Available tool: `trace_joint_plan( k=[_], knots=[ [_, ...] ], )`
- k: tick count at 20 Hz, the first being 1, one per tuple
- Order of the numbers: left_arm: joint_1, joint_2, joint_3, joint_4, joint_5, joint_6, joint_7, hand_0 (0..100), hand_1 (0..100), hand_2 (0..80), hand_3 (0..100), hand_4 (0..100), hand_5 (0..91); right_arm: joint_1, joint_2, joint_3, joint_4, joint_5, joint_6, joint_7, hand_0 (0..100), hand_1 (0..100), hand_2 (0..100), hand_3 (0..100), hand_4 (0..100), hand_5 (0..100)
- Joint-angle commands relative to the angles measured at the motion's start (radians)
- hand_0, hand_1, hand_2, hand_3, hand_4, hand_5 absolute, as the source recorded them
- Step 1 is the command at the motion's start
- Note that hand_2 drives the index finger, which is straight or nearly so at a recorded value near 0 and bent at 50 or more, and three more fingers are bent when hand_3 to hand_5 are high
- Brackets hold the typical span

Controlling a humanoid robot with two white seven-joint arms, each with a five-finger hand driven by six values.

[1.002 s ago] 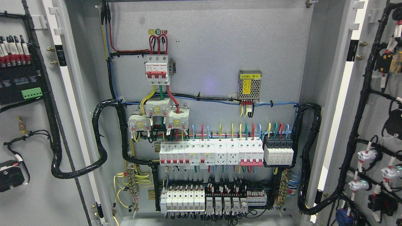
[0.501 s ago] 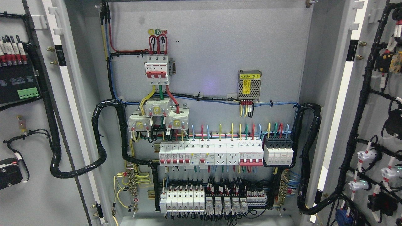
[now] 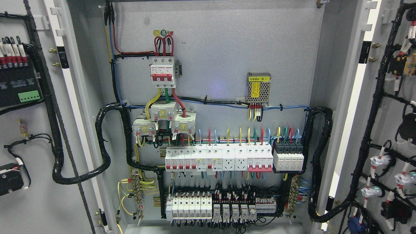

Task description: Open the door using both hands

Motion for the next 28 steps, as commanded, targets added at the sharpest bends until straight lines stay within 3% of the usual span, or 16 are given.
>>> trace_joint_plan(
  k=[1,5,17,21,28],
  knots=[
    [0.180,-0.006,-0.090,-0.204,0.009,-0.026,0.009,0,0,0.0,0,3,0.0,0.010,0.011,0.133,0.076,0.009,-0.321,0.000,11,0,0,0,0,0],
    [0.294,-0.010,-0.166,-0.232,-0.015,-0.084,0.003,0,0,0.0,0,3,0.0,0.027,0.011,0.150,0.092,0.015,-0.323,0.000,11,0,0,0,0,0],
    [0.461,-0.173,-0.361,-0.182,-0.255,-0.094,0.000,0,0,0.0,0,3,0.0,0.145,0.011,0.204,0.164,0.050,-0.324,0.000,11,0,0,0,0,0],
    [0.464,-0.248,-0.393,-0.058,-0.327,-0.078,-0.014,0,0,0.0,0,3,0.0,0.176,0.011,0.207,0.214,0.050,-0.326,-0.004,11,0,0,0,0,0],
    [0.467,-0.300,-0.444,0.099,-0.402,-0.075,-0.014,0,0,0.0,0,3,0.0,0.191,0.030,0.204,0.412,0.040,-0.326,-0.007,11,0,0,0,0,0]
  ],
)
